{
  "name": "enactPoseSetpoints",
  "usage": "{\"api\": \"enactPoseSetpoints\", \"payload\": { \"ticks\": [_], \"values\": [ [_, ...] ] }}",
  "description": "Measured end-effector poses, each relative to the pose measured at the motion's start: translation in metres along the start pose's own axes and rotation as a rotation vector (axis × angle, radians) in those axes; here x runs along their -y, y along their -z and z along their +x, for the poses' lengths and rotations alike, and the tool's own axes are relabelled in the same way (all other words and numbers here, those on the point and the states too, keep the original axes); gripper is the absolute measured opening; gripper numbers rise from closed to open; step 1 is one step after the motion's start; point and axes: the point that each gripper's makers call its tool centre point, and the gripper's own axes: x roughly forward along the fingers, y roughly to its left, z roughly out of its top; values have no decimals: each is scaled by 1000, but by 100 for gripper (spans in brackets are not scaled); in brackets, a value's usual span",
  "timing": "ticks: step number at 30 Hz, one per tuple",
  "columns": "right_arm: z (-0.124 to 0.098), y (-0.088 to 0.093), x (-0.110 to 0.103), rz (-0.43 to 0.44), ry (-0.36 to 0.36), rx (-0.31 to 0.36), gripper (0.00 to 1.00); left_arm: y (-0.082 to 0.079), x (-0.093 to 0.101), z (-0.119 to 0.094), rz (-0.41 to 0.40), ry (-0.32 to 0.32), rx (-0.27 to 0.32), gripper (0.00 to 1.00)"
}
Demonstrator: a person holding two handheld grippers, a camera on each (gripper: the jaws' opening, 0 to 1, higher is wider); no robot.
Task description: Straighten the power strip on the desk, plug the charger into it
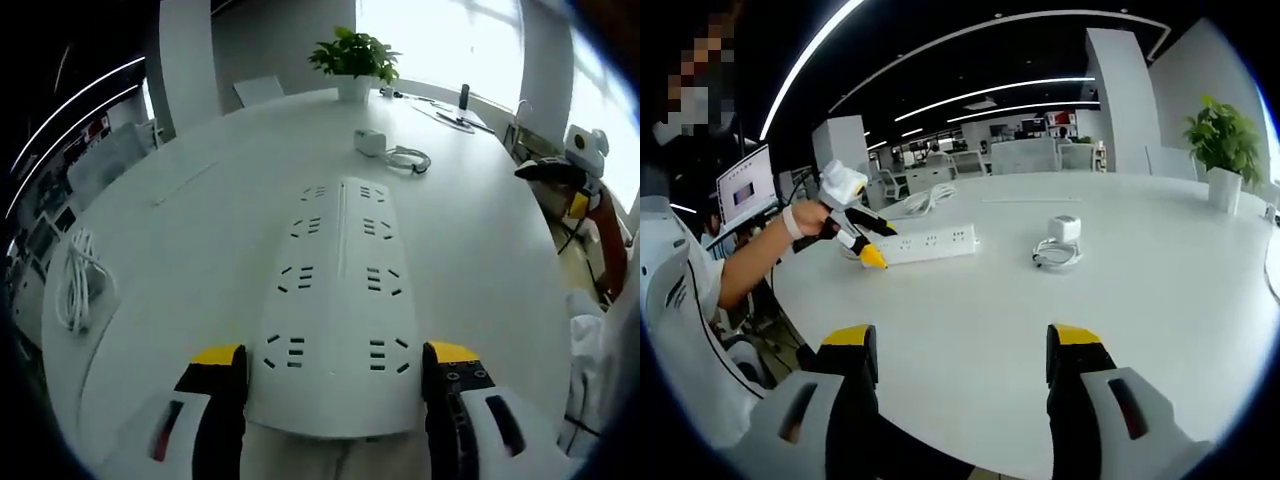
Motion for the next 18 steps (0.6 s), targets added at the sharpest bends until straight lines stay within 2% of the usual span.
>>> {"api": "enactPoseSetpoints", "payload": {
  "ticks": [6, 9, 13, 15, 18],
  "values": [
    [3, 0, 0, -8, -13, -6, 67, 0, 0, 0, 0, 3, -5, 73],
    [5, -2, -2, -60, -40, -26, 65, 0, 0, 0, 2, 4, -8, 73],
    [15, -13, 2, -220, -67, -75, 65, 0, 0, 0, 7, 4, -16, 73],
    [26, -26, 1, -313, -99, -91, 65, 0, 0, 0, 10, 3, -18, 73],
    [39, -37, 0, -388, -136, -116, 65, 0, 1, 0, 11, 4, -15, 73]
  ]
}}
